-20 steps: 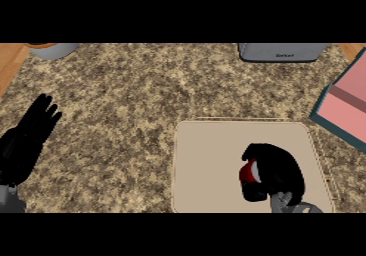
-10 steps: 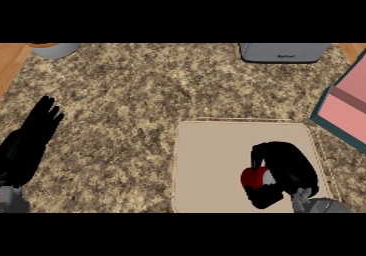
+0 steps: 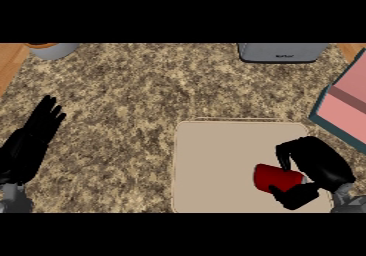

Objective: Pick the can from the tray and place it in the cardboard box

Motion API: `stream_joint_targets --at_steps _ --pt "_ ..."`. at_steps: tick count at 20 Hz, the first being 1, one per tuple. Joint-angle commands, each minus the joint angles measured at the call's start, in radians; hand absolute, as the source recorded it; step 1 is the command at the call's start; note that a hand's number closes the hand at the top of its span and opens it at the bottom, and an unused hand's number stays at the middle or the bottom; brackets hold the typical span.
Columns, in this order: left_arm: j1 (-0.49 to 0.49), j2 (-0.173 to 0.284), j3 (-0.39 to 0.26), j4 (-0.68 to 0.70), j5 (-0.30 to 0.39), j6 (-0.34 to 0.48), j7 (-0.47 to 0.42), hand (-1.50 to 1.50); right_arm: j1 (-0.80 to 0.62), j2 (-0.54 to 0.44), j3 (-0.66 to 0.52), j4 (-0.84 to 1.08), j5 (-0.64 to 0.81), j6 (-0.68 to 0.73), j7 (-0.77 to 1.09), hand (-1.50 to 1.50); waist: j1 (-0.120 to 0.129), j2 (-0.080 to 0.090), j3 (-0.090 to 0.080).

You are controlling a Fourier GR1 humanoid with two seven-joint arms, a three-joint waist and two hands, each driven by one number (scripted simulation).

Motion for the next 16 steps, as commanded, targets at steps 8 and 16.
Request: stream_joint_targets --at_steps 8,16 --pt "0.030 -0.014 0.007 -0.061 -0.015 0.009 0.032 0.00 0.090 -0.086 -0.198 -0.367 -0.093 0.008 -0.074 1.50 -0.015 -0.001 0.003" --pt "0.077 -0.038 -0.007 -0.065 -0.031 -0.003 -0.005 0.00 -0.051 -0.022 -0.455 -0.560 -0.253 0.079 0.190 1.50 -0.006 0.001 0.002"
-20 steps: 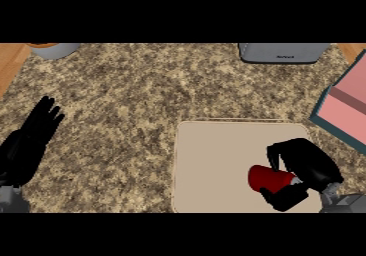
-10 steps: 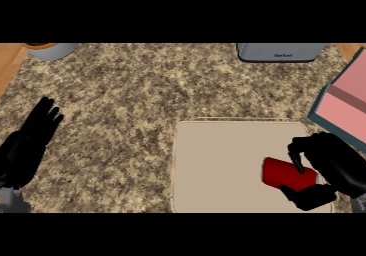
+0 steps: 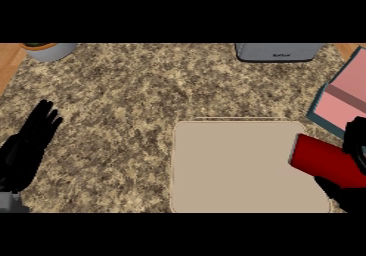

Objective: Pick the can from the tray and place it in the cardboard box

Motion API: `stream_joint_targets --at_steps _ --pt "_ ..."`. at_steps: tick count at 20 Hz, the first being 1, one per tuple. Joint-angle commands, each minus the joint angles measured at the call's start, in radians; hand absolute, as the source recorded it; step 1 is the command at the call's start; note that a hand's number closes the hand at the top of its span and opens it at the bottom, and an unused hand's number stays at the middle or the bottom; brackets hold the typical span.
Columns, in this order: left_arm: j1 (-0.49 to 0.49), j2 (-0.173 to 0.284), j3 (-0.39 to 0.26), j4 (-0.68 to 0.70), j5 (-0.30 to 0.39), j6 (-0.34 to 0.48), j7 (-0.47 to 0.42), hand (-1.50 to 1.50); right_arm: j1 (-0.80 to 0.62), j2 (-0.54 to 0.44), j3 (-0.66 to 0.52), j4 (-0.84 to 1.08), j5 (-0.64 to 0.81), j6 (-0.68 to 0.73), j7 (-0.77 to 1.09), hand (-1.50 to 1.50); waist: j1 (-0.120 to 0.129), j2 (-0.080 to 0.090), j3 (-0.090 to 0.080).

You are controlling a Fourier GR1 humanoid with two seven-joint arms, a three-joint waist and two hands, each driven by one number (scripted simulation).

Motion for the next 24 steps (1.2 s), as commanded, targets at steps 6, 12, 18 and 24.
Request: stream_joint_targets --at_steps 6,12,18,24 --pt "-0.015 0.002 0.010 0.001 -0.003 -0.018 0.011 0.00 -0.146 -0.053 -0.301 0.025 -0.141 0.095 0.147 1.50 0.011 0.004 0.001" --pt "-0.032 0.000 0.022 0.005 0.007 -0.036 0.024 0.00 -0.300 -0.133 -0.329 0.329 -0.090 0.047 0.038 1.50 0.021 0.007 0.001" --pt "-0.071 -0.018 0.028 0.065 -0.022 -0.036 -0.013 0.00 -0.326 -0.148 -0.293 0.532 -0.008 -0.047 -0.136 1.50 0.018 0.007 0.001" --pt "-0.089 -0.001 0.044 0.030 -0.007 -0.033 0.057 0.00 -0.343 -0.117 -0.257 0.787 0.082 -0.231 -0.326 1.50 0.022 0.009 0.002"
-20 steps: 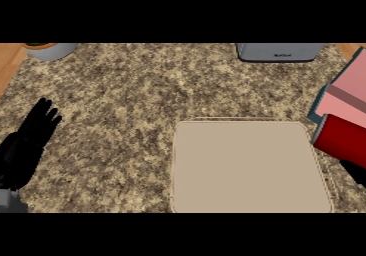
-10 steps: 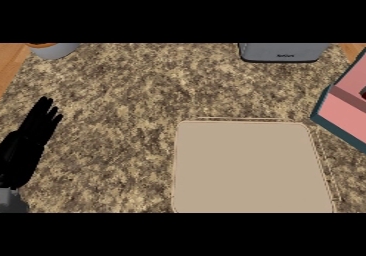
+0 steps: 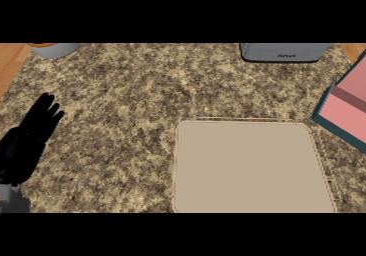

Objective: Pick the can from the tray and place it in the cardboard box

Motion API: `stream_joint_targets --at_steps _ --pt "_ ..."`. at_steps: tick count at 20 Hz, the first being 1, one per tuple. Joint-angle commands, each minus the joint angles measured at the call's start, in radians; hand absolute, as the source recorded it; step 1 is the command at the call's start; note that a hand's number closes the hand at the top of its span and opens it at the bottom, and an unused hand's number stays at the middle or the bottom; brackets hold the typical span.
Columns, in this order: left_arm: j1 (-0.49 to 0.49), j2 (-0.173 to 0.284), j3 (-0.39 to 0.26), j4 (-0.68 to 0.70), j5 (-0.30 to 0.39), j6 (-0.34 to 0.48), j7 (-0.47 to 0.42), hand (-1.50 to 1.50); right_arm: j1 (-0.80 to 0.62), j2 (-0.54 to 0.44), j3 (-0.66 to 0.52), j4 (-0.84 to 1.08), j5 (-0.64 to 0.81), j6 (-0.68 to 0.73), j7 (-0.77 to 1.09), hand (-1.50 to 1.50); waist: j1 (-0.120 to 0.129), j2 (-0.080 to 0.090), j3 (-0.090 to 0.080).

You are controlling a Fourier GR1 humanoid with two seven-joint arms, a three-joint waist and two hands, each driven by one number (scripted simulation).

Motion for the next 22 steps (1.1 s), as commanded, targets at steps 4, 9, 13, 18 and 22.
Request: stream_joint_targets --at_steps 4,9,13,18,22 --pt "0.026 -0.044 -0.016 -0.008 -0.032 0.011 -0.028 0.00 -0.097 0.009 0.024 0.306 0.054 -0.110 -0.150 1.50 0.004 0.001 0.000" --pt "0.020 -0.010 0.002 -0.007 -0.013 -0.021 -0.009 0.00 -0.124 0.012 0.058 0.521 0.081 -0.100 -0.221 1.50 0.013 0.004 0.000" --pt "0.025 -0.028 -0.009 -0.013 -0.014 -0.020 -0.010 0.00 -0.158 0.036 0.050 0.630 0.096 -0.069 -0.110 -1.50 0.013 0.003 0.000" --pt "-0.071 -0.016 0.023 0.068 -0.019 0.000 0.003 0.00 -0.184 0.040 0.058 0.811 0.098 -0.134 -0.330 -1.50 0.004 0.004 0.001" --pt "0.014 -0.043 -0.005 0.005 -0.039 -0.006 -0.029 0.00 -0.185 0.032 -0.042 0.839 -0.002 -0.169 -0.431 -1.50 0.005 0.002 0.001"
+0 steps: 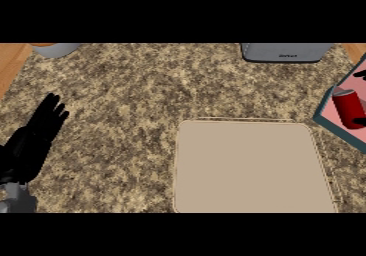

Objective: Pick the can from the tray and place it in the cardboard box

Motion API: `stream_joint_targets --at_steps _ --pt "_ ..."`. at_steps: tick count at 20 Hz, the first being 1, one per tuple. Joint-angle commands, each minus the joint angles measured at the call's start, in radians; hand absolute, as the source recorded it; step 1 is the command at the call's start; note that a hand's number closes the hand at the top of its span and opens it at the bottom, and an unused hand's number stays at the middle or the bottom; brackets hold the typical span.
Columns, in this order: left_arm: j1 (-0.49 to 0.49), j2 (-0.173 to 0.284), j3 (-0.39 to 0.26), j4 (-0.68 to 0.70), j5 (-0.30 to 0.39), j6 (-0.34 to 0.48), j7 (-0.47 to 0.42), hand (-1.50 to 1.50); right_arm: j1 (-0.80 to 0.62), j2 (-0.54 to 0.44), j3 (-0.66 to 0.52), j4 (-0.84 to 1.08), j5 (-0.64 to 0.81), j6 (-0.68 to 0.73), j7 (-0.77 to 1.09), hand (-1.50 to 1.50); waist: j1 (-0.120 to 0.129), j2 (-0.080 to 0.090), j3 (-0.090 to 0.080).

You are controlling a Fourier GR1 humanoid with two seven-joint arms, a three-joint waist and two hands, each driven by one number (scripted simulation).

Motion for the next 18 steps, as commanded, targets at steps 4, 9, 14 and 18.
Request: stream_joint_targets --at_steps 4,9,14,18 --pt "0.057 -0.004 0.002 -0.029 0.003 -0.009 0.000 0.00 -0.017 0.032 -0.227 0.023 -0.257 0.036 -0.051 -1.50 -0.020 -0.010 0.000" --pt "0.033 0.026 0.036 -0.032 0.024 -0.019 0.014 0.00 -0.059 -0.070 -0.371 0.143 -0.391 0.126 -0.041 -1.50 -0.010 -0.003 0.000" --pt "0.005 -0.011 -0.002 -0.014 -0.016 0.011 0.016 0.00 -0.021 -0.202 -0.418 0.252 -0.437 0.217 -0.076 -1.50 -0.011 0.000 0.000" --pt "-0.007 0.012 0.024 -0.009 0.025 -0.028 0.018 0.00 -0.073 -0.321 -0.455 0.383 -0.469 0.291 -0.086 -1.50 0.006 0.004 0.002"
